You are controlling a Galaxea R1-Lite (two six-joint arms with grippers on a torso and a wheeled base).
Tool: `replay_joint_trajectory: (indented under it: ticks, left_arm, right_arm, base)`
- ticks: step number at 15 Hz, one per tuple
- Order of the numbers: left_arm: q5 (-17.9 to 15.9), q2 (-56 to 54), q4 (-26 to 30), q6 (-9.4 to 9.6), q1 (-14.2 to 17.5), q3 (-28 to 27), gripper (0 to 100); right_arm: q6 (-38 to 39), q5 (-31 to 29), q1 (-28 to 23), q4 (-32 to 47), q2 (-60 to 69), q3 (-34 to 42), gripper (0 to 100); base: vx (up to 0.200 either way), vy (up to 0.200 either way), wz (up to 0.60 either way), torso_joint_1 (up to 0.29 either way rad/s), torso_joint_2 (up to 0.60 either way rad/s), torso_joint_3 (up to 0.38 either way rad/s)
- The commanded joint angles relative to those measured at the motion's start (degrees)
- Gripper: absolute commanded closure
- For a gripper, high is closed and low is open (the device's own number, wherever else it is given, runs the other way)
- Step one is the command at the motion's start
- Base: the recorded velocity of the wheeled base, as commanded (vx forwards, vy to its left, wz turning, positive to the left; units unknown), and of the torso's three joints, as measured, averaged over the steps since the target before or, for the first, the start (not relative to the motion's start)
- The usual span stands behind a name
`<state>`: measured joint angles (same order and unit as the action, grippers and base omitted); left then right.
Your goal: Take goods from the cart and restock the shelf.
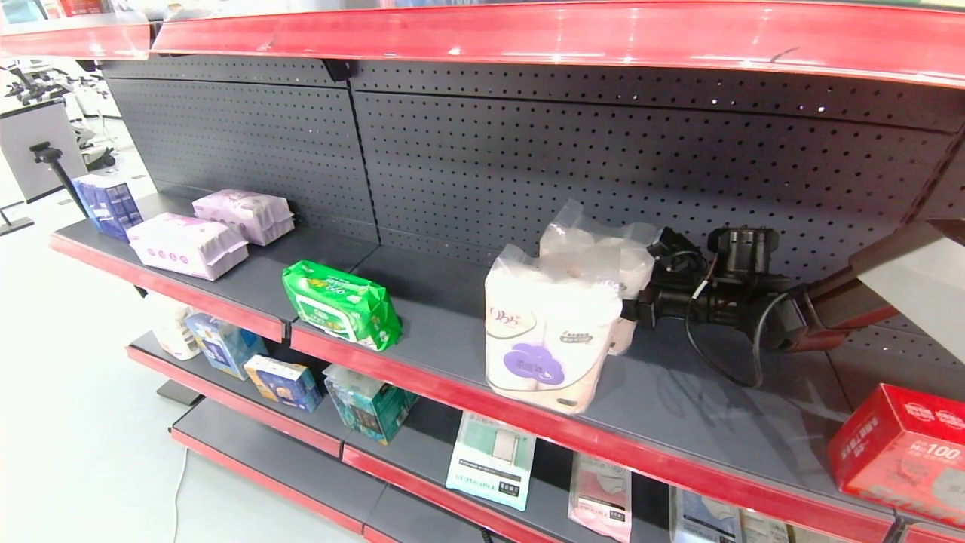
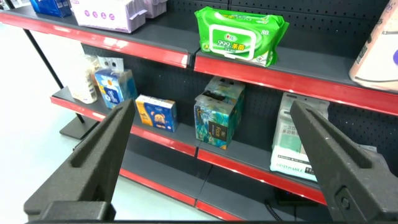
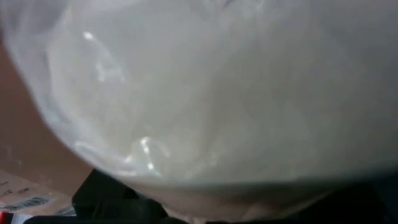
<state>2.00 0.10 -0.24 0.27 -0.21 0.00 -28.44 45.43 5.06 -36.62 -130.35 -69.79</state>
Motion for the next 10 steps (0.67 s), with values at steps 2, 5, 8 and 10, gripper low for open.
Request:
replay_joint_trajectory:
  ticks: [2,5,8,10]
  left_arm:
    - [0.0,0.1,0.0,0.00,0.0,0.0,0]
    - [0.0,0.1,0.0,0.00,0.0,0.0,0]
    - [0.0,0.1,0.0,0.00,0.0,0.0,0]
    - [0.0,0.2,0.0,0.00,0.0,0.0,0]
  right_arm:
    - [-0.3,0.1,0.0,0.1,-0.3,0.2,100]
    - [0.2,0.2,0.0,0.1,-0.2,-0.1,0]
    - [0.1,0.2,-0.3,0.1,0.3,0.1,0]
    - [0.2,0.2,-0.8,0.1,0.7,0.4,0]
  base:
    - [0.000,0.000,0.00,0.000,0.00,0.000]
    - [0.000,0.000,0.00,0.000,0.00,0.000]
    - [0.000,0.000,0.00,0.000,0.00,0.000]
    - [0.000,0.000,0.00,0.000,0.00,0.000]
